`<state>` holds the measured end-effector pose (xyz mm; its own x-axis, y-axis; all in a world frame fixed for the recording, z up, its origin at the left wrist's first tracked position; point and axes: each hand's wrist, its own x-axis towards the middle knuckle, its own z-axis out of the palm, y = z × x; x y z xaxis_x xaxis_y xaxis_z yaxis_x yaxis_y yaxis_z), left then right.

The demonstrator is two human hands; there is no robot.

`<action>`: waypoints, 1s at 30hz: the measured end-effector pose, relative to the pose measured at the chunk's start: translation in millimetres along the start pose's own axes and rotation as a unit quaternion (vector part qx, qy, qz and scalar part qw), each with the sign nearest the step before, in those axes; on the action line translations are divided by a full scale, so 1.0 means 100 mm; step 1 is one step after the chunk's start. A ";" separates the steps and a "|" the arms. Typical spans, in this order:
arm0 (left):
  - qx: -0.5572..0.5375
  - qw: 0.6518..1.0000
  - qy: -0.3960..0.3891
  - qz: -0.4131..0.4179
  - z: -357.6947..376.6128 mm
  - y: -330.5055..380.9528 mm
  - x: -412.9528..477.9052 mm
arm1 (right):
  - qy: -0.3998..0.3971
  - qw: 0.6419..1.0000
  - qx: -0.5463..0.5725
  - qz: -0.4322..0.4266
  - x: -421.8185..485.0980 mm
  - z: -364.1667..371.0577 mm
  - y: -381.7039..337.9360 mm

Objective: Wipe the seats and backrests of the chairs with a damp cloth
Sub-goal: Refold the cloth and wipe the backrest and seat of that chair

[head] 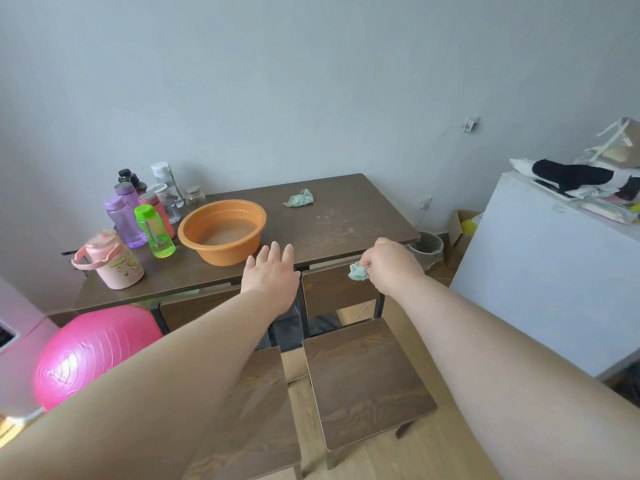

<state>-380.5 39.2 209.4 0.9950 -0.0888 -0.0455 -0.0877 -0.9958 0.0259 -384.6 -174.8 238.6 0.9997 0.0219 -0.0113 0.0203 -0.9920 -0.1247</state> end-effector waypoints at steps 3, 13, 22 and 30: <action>-0.026 1.000 -0.016 0.004 0.01 0.10 0.16 | -0.011 1.000 0.017 0.015 0.19 0.02 0.12; -0.048 0.998 -0.037 0.001 0.29 0.09 1.03 | -0.067 0.982 0.117 0.132 1.22 0.23 0.18; -0.055 0.997 -0.043 0.013 0.43 -0.03 1.96 | -0.074 0.991 0.059 0.096 1.96 0.62 0.38; -0.042 0.997 -0.056 -0.027 0.64 -0.04 2.64 | -0.038 0.989 0.126 0.070 3.02 1.04 0.51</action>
<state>-120.8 18.9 133.3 0.9862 -0.0410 -0.1602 -0.0243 -0.9942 0.1044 -83.5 -205.5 125.5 0.9883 -0.0957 -0.1190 -0.1328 -0.9234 -0.3602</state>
